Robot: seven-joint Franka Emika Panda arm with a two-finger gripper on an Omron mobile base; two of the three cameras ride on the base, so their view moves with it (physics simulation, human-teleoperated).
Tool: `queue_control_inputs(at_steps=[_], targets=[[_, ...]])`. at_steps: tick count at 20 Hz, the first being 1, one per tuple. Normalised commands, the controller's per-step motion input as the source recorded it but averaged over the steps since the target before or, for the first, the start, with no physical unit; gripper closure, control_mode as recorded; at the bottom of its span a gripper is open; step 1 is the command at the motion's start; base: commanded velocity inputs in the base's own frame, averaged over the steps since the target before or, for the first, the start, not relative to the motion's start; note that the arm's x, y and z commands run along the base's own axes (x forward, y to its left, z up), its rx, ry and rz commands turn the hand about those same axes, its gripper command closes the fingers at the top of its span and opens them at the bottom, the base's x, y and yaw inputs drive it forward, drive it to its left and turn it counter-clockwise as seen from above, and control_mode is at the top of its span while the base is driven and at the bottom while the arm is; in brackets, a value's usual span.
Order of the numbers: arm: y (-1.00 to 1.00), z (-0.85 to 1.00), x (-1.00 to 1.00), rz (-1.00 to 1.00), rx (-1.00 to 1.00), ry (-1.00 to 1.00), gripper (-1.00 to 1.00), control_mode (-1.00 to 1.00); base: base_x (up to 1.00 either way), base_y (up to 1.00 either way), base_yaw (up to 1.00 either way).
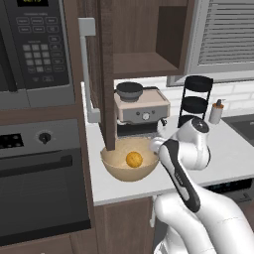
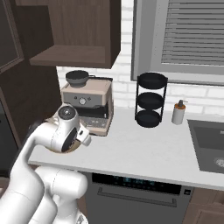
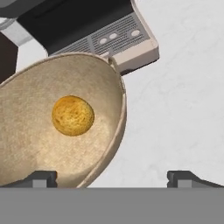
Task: Open the cabinet, pick up the bread from the cabinet and place it in the basket. Then move the basket to the dining counter.
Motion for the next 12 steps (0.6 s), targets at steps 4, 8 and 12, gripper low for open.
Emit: queue_control_inputs(at_steps=[4, 8, 12], targets=[[0.08, -0.33, 0.2, 0.0, 0.0, 0.0, -1.0, -1.0, 0.0, 0.0, 0.0], [0.11, -0.34, 0.12, 0.0, 0.0, 0.0, -1.0, -1.0, 0.0, 0.0, 0.0], [0.27, -0.46, 0.13, 0.0, 0.0, 0.0, -1.0, -1.0, 0.0, 0.0, 0.0]])
